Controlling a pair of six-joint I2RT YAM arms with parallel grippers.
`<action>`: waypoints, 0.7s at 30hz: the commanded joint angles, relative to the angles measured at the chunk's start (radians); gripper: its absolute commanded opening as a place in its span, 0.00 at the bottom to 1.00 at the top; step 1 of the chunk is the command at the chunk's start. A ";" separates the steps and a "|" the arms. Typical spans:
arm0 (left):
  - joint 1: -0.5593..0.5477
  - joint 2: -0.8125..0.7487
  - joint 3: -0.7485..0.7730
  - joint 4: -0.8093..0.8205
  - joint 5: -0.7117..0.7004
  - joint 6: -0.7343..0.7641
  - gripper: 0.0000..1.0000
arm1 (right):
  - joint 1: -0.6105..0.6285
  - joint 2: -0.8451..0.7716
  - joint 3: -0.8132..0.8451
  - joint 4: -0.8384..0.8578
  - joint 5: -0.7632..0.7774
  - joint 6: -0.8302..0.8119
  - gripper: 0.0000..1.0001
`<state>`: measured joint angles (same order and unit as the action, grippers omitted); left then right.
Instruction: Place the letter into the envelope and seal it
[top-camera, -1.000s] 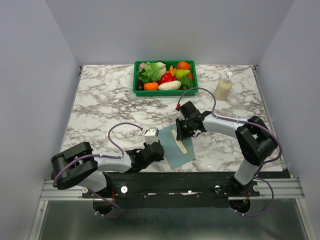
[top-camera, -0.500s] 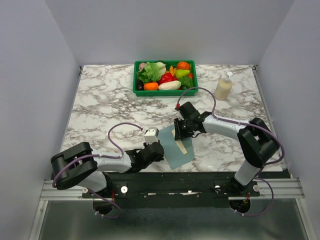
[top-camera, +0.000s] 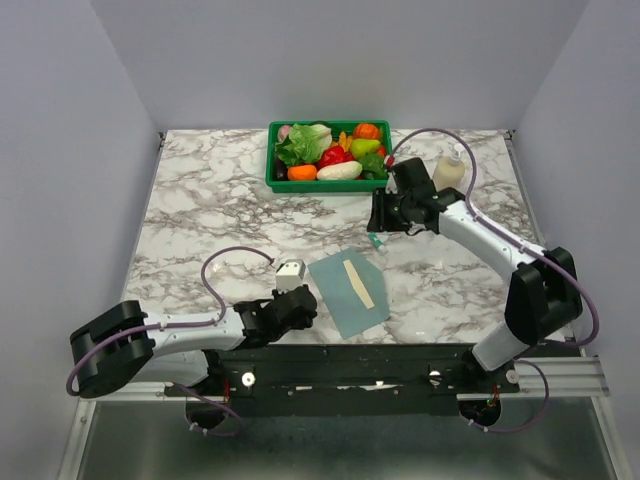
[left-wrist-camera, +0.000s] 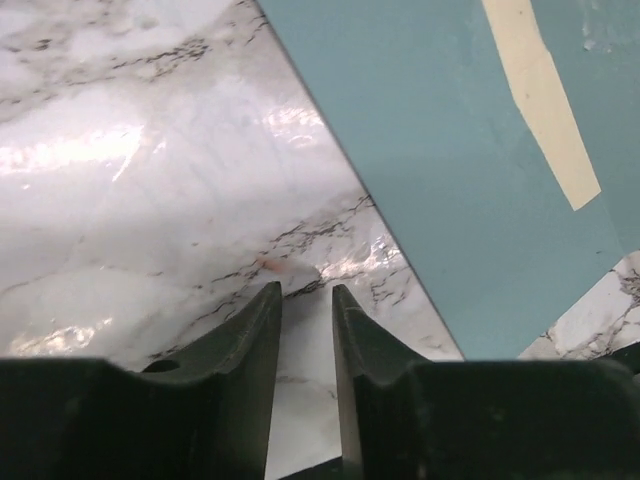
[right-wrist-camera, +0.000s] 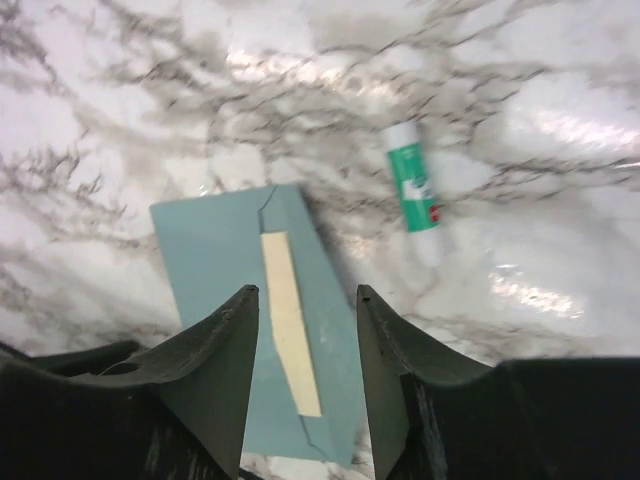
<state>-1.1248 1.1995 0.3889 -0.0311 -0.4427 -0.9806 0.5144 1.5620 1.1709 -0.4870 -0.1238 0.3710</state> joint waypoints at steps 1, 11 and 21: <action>0.003 -0.080 -0.002 -0.188 -0.065 0.020 0.42 | -0.030 0.154 0.148 -0.194 0.042 -0.136 0.52; 0.003 -0.123 0.019 -0.243 -0.073 0.022 0.53 | -0.030 0.337 0.300 -0.237 0.110 -0.268 0.52; 0.003 -0.133 0.022 -0.256 -0.076 0.023 0.56 | -0.030 0.394 0.266 -0.176 0.153 -0.307 0.52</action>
<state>-1.1244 1.0733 0.3965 -0.2646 -0.4789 -0.9646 0.4786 1.9171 1.4361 -0.6796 0.0051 0.0990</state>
